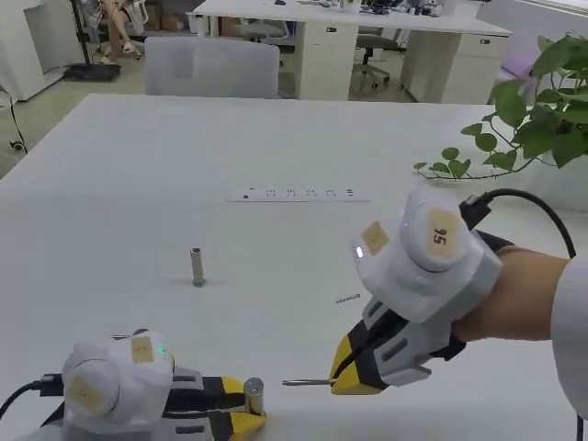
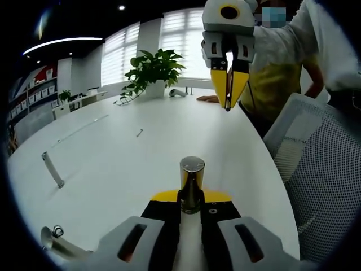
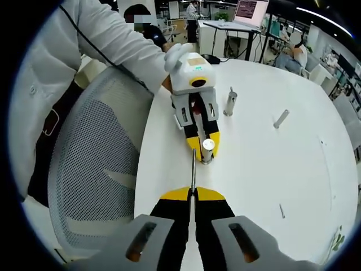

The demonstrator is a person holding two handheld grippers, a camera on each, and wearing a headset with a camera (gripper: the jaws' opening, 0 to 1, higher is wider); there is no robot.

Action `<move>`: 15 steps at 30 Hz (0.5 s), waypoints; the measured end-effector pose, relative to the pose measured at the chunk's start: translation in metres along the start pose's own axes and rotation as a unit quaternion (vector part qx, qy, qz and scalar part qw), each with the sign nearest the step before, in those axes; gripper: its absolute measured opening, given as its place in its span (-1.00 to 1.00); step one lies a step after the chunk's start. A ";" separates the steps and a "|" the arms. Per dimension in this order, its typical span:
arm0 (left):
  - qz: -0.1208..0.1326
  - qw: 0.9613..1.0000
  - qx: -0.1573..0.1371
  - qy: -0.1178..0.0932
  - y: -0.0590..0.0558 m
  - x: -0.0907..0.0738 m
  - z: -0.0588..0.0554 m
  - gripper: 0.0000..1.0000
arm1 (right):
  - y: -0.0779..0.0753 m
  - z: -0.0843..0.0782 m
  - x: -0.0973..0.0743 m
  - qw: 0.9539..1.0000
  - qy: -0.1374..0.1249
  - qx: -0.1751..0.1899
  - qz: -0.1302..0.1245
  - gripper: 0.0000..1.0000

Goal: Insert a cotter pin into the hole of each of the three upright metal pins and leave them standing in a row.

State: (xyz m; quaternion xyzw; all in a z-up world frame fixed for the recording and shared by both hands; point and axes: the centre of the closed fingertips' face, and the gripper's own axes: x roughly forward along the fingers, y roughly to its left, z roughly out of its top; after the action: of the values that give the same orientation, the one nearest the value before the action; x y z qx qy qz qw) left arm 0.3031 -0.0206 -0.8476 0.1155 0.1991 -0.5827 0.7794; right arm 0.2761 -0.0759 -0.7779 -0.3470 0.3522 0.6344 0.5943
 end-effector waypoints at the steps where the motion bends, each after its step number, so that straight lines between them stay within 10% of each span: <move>1: -0.005 1.000 -0.002 -0.001 0.000 0.000 0.000 -0.79 | -0.001 -0.001 0.002 1.000 0.000 0.002 0.000 -0.96; 15: -0.049 0.999 0.018 -0.005 0.000 0.000 0.000 -0.79 | -0.017 -0.011 0.027 1.000 -0.002 0.019 -0.016 -0.96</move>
State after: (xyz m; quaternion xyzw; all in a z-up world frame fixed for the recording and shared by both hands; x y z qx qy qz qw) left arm 0.3033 -0.0208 -0.8475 0.1168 0.1906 -0.6244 0.7484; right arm 0.2917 -0.0710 -0.8072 -0.3397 0.3577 0.6188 0.6113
